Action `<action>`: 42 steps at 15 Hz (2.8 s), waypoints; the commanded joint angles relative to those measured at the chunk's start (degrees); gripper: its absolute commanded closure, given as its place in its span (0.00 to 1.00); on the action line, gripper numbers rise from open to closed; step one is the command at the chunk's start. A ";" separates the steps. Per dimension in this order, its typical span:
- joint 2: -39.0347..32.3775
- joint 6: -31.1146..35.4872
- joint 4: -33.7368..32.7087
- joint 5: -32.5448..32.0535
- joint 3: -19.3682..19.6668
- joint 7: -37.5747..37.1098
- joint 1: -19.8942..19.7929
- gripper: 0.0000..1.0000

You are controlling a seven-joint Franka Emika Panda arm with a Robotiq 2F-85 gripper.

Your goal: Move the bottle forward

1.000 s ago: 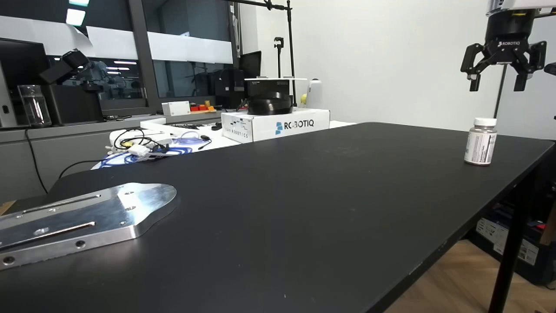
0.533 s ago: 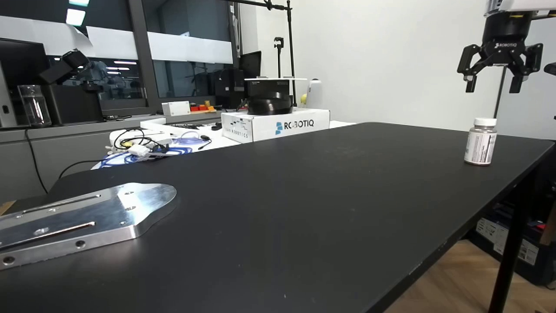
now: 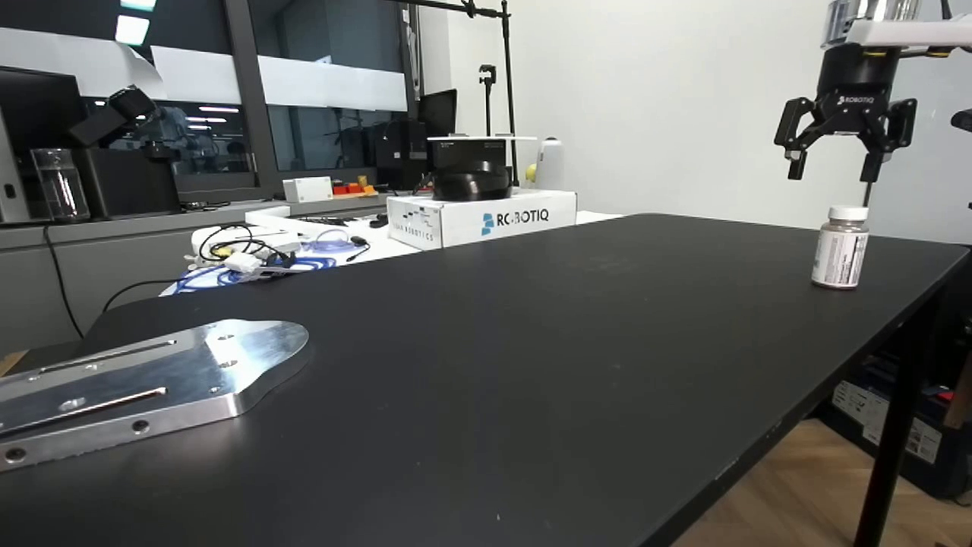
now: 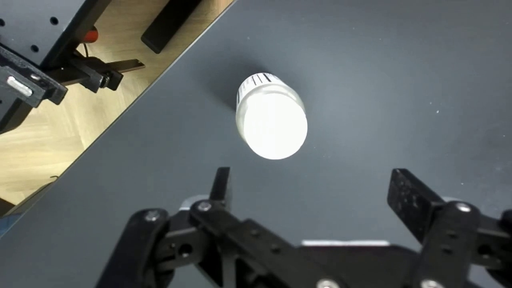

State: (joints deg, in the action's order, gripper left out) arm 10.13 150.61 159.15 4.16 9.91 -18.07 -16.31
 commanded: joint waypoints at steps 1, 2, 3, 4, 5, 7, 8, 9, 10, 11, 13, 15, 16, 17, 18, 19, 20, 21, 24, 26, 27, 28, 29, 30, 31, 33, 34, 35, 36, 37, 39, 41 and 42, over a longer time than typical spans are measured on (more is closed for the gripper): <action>-2.82 0.81 -0.10 -3.79 -1.00 -4.02 -0.49 0.00; -3.25 0.32 -0.10 -5.31 -1.15 -5.23 -0.64 0.00; -3.84 0.46 -0.11 -6.58 -1.09 -5.99 -0.66 0.00; -4.16 0.41 -0.12 -7.82 -1.01 -6.87 -0.61 0.00; -4.48 0.30 -0.12 -8.62 -0.83 -7.39 -0.46 0.00; -5.16 0.66 -0.06 -9.33 -0.51 -7.80 -0.16 0.00; -5.67 1.13 -0.05 -8.62 -0.25 -7.01 0.10 0.00; -5.93 0.98 -0.05 -7.57 -0.04 -5.93 0.38 0.00; -6.34 1.28 -0.05 -6.97 0.07 -5.52 0.54 0.00; -6.83 1.41 -0.05 -6.89 0.17 -5.48 0.58 0.00; -7.54 1.81 -0.05 -7.26 0.33 -5.69 0.60 0.00; -8.42 2.74 -0.04 -7.17 0.58 -5.44 0.67 0.00; -8.82 3.46 -0.04 -6.70 0.72 -4.73 0.80 0.00; -9.37 4.35 -0.04 -6.45 0.85 -4.29 0.89 0.00; -9.88 5.34 -0.04 -6.06 0.95 -3.78 1.06 0.00; -10.52 6.10 -0.03 -5.64 1.06 -3.35 1.21 0.00; -11.20 6.99 -0.03 -4.93 1.12 -2.87 1.43 0.00; -11.83 7.78 -0.03 -4.26 1.15 -2.45 1.70 0.00; -14.04 9.33 -0.02 -1.78 0.98 -0.70 2.72 0.12; -15.22 10.52 -0.02 -0.44 0.91 0.22 3.37 0.32; -15.51 10.74 -0.03 -0.11 0.94 0.25 3.73 0.40; -15.64 11.06 -0.03 0.08 0.98 0.31 4.05 0.47; -15.51 10.90 -0.03 0.20 1.02 0.30 4.34 0.54; -14.98 10.39 -0.03 0.34 1.12 0.44 4.55 0.62; -14.27 9.69 -0.05 0.34 1.16 0.63 4.71 0.68; -12.47 7.92 -0.20 -0.21 1.32 0.76 4.91 0.69; -11.51 6.98 -0.29 -0.15 1.28 1.14 4.89 0.69; -10.25 5.97 -0.40 -0.44 1.30 1.18 4.88 0.69; -8.18 5.05 0.52 -0.93 1.34 1.28 4.81 0.69; -6.63 3.83 0.80 -1.21 1.24 1.54 4.68 0.69; -4.26 1.03 0.16 -1.60 0.84 2.02 4.44 0.69; -1.16 -1.86 0.32 -1.66 0.44 2.55 4.18 0.69; -5.20 0.97 -0.42 -0.99 0.30 2.45 4.18 0.69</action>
State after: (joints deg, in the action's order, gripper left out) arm 4.92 151.67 158.76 3.21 10.29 -15.57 -12.04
